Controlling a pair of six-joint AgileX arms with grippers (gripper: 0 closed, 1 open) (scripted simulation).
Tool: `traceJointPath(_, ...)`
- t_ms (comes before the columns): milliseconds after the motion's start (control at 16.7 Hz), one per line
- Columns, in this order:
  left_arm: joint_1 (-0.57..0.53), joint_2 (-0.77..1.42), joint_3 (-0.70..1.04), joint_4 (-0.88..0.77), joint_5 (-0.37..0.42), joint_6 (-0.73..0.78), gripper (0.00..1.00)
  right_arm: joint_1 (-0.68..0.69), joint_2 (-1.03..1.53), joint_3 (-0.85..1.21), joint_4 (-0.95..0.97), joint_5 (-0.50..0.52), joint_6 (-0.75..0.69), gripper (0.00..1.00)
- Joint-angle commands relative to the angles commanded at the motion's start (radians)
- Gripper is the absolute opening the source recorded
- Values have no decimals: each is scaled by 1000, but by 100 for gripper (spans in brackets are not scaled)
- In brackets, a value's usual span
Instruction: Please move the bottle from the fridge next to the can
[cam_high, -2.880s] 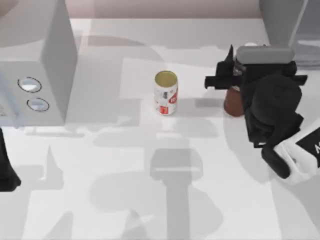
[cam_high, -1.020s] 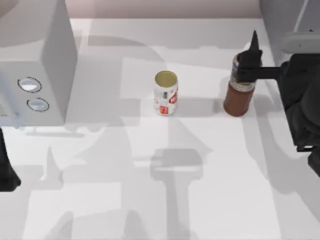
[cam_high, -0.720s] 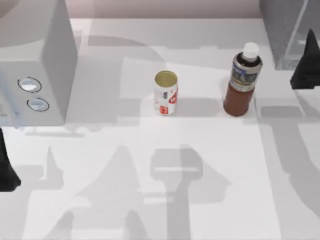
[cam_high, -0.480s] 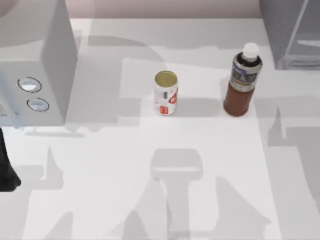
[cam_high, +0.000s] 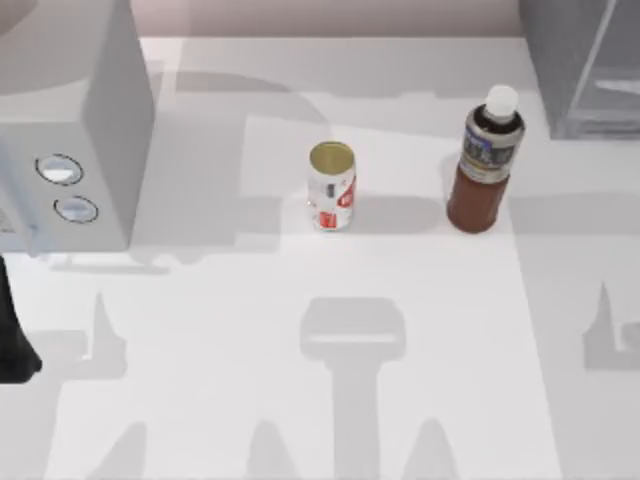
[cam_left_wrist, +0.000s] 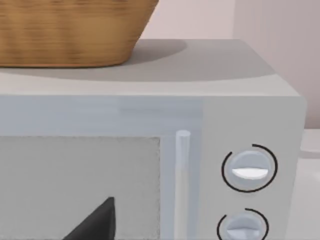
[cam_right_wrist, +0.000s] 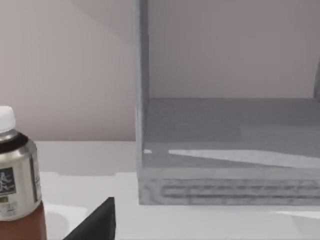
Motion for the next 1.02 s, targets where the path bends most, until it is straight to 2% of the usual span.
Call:
traceJointPath(180,0,0,0,0,0,0,100,-28,-81,-30,-64,-32,-1,100)
traceJointPath(660,0,0,0,0,0,0,100,-29,-112,-4,-101,-30,-2,100)
traceJointPath(840,0,0,0,0,0,0,100,-33,-201,70,-229,-27,-4,100)
traceJointPath(1020,0,0,0,0,0,0,100,-34,-321,170,-446,-28,-5,100)
